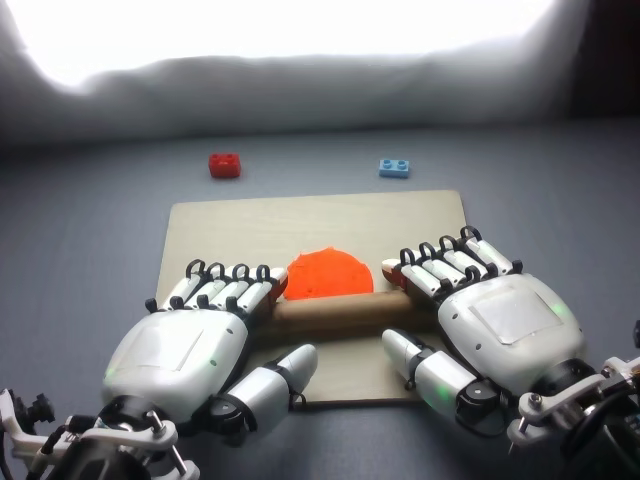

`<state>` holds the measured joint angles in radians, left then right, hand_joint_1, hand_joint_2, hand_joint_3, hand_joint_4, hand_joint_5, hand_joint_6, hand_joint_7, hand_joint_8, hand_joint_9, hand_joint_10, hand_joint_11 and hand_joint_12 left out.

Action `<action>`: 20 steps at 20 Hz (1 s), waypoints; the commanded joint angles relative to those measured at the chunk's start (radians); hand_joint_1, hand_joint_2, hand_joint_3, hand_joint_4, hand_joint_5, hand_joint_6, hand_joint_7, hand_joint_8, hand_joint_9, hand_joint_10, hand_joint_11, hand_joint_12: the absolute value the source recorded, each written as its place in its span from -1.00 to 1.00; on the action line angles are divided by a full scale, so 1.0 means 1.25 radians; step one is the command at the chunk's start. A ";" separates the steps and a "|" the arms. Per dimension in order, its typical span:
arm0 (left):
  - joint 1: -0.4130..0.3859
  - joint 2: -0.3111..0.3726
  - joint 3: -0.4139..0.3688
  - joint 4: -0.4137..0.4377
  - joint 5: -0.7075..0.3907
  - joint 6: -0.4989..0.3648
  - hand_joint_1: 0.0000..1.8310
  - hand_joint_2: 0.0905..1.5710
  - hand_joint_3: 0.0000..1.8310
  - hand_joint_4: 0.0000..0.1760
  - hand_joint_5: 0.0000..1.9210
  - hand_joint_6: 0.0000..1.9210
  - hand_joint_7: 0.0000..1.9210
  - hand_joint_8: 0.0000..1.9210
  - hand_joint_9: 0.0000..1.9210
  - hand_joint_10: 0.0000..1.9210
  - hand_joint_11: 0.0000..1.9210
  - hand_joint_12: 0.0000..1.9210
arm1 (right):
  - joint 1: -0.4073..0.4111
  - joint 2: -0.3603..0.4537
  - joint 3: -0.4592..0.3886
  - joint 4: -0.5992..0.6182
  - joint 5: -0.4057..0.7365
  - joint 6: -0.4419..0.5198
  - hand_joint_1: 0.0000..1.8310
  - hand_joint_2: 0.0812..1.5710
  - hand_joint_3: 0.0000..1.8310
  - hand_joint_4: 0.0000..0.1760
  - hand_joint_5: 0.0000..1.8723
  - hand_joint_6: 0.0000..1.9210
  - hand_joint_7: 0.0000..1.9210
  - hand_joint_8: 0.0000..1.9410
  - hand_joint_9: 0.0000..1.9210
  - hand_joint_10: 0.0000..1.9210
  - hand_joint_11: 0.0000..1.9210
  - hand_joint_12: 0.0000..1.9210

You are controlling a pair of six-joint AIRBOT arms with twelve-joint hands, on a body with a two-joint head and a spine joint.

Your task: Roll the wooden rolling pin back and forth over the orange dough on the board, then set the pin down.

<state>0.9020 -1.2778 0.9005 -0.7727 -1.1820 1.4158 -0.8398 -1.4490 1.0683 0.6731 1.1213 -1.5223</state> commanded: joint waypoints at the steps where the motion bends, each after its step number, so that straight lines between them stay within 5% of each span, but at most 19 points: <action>1: 0.008 0.003 -0.007 0.027 -0.023 -0.004 -1.00 0.83 -1.00 -1.00 -0.80 -1.00 -0.76 -1.00 -0.77 -1.00 -1.00 -0.61 | -0.010 0.000 -0.005 -0.018 0.023 -0.005 -1.00 0.96 -1.00 -1.00 -0.76 -0.73 -0.60 -1.00 -0.80 -0.66 -1.00 -0.35; 20: 0.043 0.022 -0.056 0.047 -0.023 -0.031 -1.00 0.83 -1.00 -1.00 -0.79 -1.00 -0.74 -1.00 -0.76 -1.00 -1.00 -0.60 | -0.030 0.013 -0.059 -0.022 0.056 -0.037 -1.00 0.96 -1.00 -1.00 -0.75 -0.70 -0.58 -1.00 -0.80 -0.62 -1.00 -0.37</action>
<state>0.9497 -1.2488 0.8330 -0.7380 -1.1892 1.3846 -0.8658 -1.4330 0.9966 0.6830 1.1542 -1.5661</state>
